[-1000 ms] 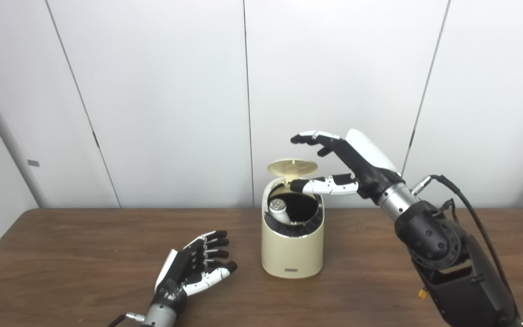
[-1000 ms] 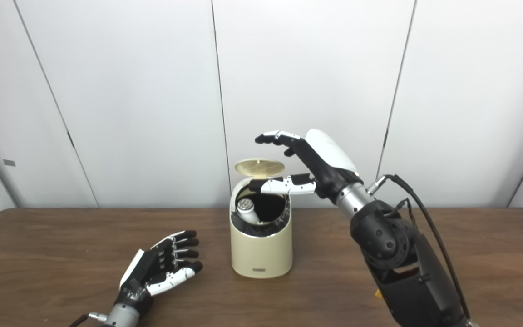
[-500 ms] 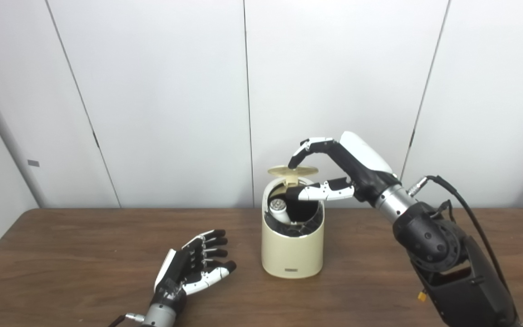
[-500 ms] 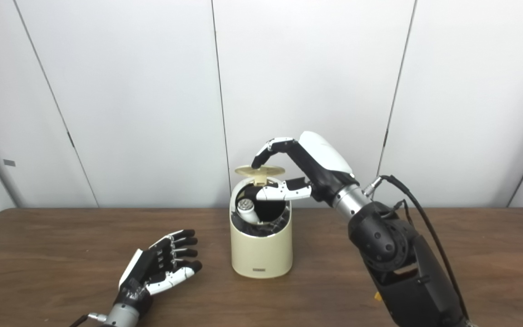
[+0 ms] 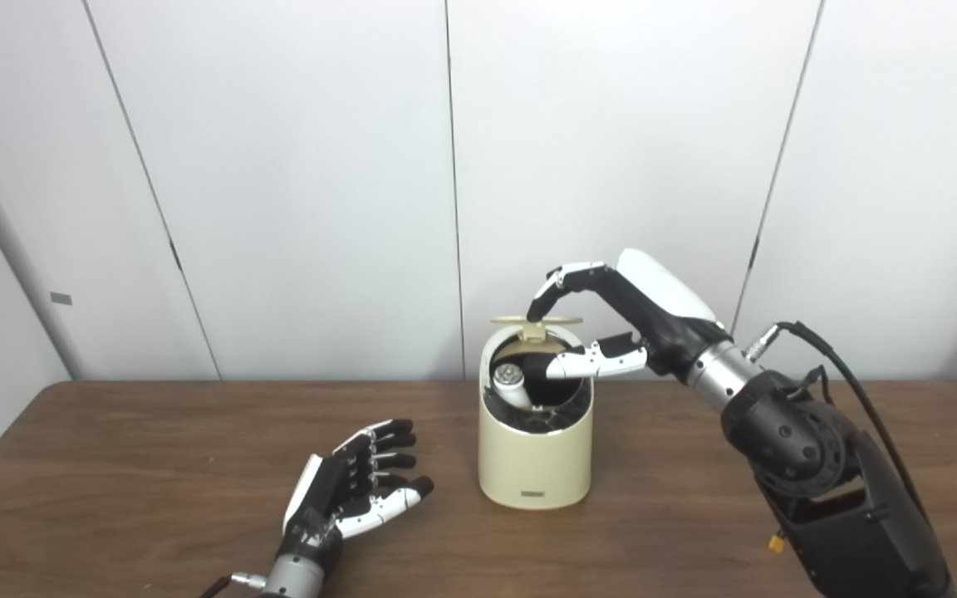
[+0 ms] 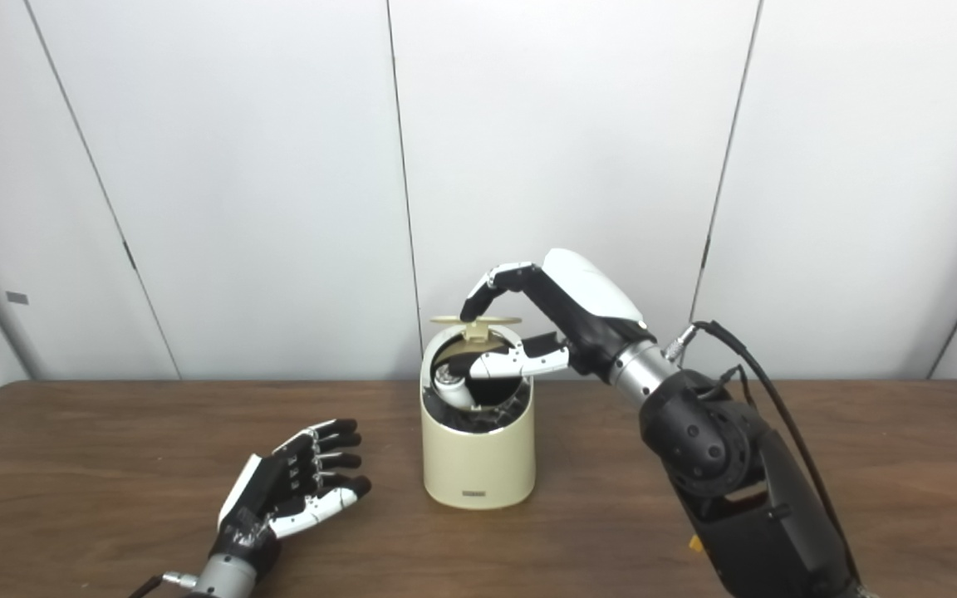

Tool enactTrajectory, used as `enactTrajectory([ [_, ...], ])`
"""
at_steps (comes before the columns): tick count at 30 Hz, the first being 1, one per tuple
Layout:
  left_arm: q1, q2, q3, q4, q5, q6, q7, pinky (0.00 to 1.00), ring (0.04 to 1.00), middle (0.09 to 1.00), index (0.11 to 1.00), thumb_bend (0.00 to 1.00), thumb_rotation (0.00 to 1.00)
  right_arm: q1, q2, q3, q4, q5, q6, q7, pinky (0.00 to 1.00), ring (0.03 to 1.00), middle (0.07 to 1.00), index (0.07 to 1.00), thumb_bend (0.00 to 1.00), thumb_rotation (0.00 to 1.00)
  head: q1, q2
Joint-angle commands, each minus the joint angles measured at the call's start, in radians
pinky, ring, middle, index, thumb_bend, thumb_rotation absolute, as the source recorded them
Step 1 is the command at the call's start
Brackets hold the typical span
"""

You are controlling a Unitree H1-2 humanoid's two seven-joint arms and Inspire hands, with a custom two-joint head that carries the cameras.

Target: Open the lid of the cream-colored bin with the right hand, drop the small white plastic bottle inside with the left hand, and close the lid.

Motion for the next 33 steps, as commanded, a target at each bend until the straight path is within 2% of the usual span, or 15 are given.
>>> enactTrajectory([
  [1, -0.027, -0.004, 0.005, -0.037, 0.004, -0.010, 0.009, 0.62, 0.715, 0.780, 0.787, 0.68, 0.14, -0.031, -0.023, -0.009, -0.035, -0.001, -0.011, 0.004, 0.76, 0.837, 0.647, 0.571, 0.62, 0.57, 0.005, 0.005],
  [5, -0.023, -0.011, 0.002, -0.049, 0.010, -0.002, 0.014, 0.62, 0.710, 0.772, 0.778, 0.68, 0.14, -0.027, -0.035, 0.003, -0.047, -0.009, 0.013, 0.036, 0.77, 0.847, 0.656, 0.579, 0.63, 0.59, 0.014, 0.015],
  [9, -0.020, -0.017, 0.002, -0.060, 0.014, 0.009, 0.019, 0.61, 0.707, 0.768, 0.777, 0.68, 0.13, -0.020, -0.042, 0.015, -0.064, -0.022, 0.036, 0.065, 0.81, 0.856, 0.667, 0.590, 0.64, 0.61, 0.019, 0.023],
  [11, -0.019, -0.018, 0.001, -0.063, 0.021, 0.007, 0.020, 0.61, 0.702, 0.766, 0.774, 0.68, 0.13, -0.014, -0.041, 0.016, -0.070, -0.022, 0.038, 0.072, 0.82, 0.849, 0.655, 0.587, 0.64, 0.57, 0.021, 0.027],
  [17, -0.016, -0.024, 0.005, -0.077, 0.024, 0.019, 0.020, 0.61, 0.700, 0.763, 0.774, 0.69, 0.14, -0.001, -0.048, 0.028, -0.083, -0.035, 0.038, 0.099, 0.95, 0.838, 0.630, 0.590, 0.62, 0.54, 0.027, 0.037],
  [21, -0.014, -0.026, 0.008, -0.075, 0.016, 0.017, 0.016, 0.62, 0.705, 0.767, 0.777, 0.69, 0.14, 0.006, -0.051, 0.041, -0.072, -0.043, 0.015, 0.108, 1.00, 0.833, 0.631, 0.589, 0.62, 0.55, 0.033, 0.042],
  [33, -0.012, -0.032, 0.004, -0.090, 0.031, 0.032, 0.026, 0.62, 0.701, 0.762, 0.771, 0.71, 0.15, 0.020, -0.063, 0.075, -0.058, -0.060, -0.036, 0.102, 1.00, 0.832, 0.616, 0.590, 0.62, 0.50, 0.045, 0.062],
])
